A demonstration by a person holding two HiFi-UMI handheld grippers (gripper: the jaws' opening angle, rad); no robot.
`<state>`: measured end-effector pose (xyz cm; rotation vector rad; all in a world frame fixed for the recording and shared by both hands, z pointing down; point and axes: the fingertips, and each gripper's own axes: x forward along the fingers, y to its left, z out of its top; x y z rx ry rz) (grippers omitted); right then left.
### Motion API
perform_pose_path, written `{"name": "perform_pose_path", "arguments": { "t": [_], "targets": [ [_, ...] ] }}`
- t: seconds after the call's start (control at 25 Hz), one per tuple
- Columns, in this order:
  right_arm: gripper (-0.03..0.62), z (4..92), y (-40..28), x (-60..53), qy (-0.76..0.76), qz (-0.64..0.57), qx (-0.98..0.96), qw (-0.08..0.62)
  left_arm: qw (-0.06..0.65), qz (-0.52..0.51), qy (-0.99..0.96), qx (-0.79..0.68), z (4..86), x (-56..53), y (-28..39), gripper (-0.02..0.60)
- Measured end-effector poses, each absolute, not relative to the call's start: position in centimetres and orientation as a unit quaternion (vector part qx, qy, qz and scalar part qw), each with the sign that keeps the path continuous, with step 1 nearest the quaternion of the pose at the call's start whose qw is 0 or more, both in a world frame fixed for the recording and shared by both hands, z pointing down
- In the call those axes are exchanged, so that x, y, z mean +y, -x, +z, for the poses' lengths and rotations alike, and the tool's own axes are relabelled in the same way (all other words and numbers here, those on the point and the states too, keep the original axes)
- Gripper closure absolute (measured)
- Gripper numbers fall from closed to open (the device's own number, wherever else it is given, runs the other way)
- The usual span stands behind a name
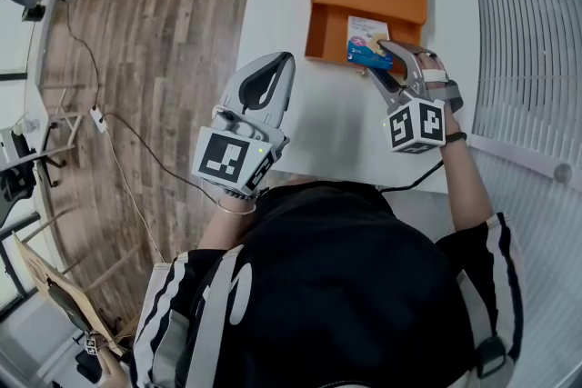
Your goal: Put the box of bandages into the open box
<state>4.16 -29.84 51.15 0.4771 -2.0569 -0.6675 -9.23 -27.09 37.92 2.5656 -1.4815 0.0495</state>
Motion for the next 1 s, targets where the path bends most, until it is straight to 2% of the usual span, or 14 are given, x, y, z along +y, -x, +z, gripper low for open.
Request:
{"name": "perform_pose_path", "arguments": {
  "t": [1.0],
  "targets": [
    [0.390, 52.9, -4.2, -28.5, -0.191, -0.241, -0.837, 0.453, 0.090, 0.018, -0.867, -0.489, 37.5, -27.1, 8.2, 0.580]
  ]
}}
